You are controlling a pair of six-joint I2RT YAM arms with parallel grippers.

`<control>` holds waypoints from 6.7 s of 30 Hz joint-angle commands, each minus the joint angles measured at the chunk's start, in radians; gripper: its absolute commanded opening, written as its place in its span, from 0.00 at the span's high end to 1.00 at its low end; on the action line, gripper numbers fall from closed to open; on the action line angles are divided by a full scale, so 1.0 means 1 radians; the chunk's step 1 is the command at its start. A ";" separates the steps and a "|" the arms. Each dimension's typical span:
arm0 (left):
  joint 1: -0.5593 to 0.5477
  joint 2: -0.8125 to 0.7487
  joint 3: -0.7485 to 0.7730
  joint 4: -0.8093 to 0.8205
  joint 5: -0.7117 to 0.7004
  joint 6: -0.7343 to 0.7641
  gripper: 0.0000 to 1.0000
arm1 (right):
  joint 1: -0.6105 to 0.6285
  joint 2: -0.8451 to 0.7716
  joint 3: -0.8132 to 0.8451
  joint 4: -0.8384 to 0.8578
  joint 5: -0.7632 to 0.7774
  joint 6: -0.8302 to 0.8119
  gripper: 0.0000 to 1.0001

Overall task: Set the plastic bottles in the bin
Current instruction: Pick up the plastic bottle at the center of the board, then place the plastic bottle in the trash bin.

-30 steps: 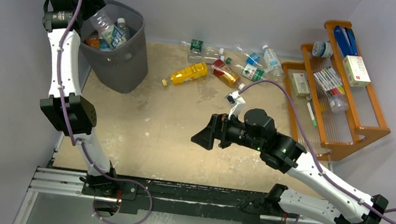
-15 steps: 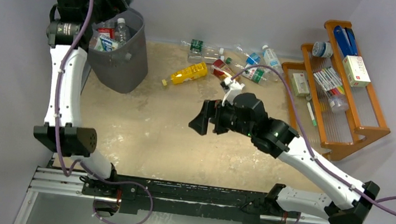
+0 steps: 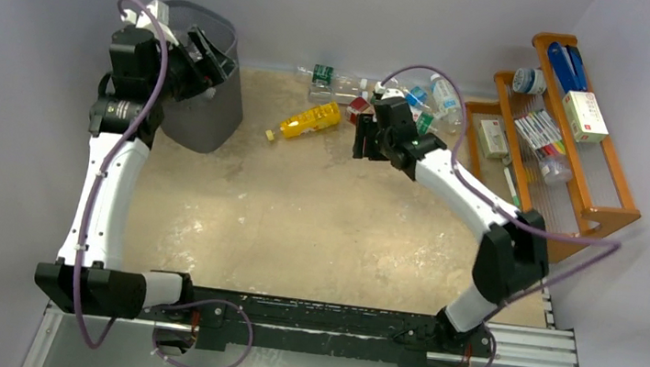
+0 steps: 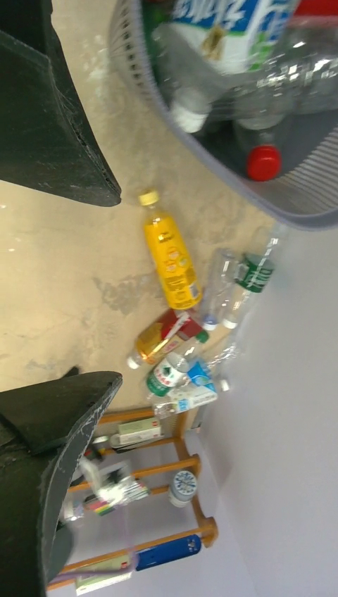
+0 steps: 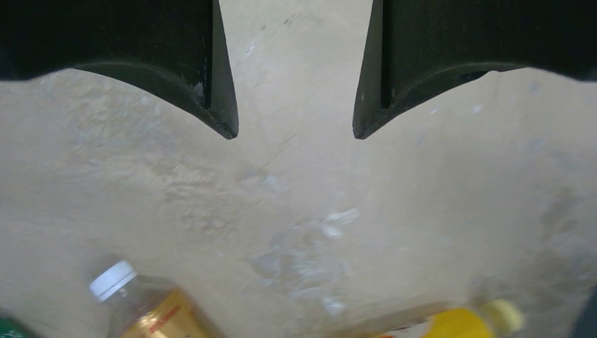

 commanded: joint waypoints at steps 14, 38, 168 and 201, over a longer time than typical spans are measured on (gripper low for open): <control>-0.037 -0.137 -0.249 0.115 0.059 -0.003 0.13 | -0.270 0.228 0.044 0.335 -0.005 -0.390 0.18; -0.150 -0.070 -0.282 0.144 -0.020 0.022 0.13 | -0.366 0.479 0.129 0.416 -0.282 -0.555 0.30; 0.174 0.439 0.519 0.129 -0.347 -0.009 0.50 | 0.204 -0.506 -0.440 0.315 -0.271 0.080 0.11; -0.272 0.282 0.537 -0.209 -0.313 0.158 0.13 | 0.205 -0.526 -0.449 0.267 -0.216 0.145 0.05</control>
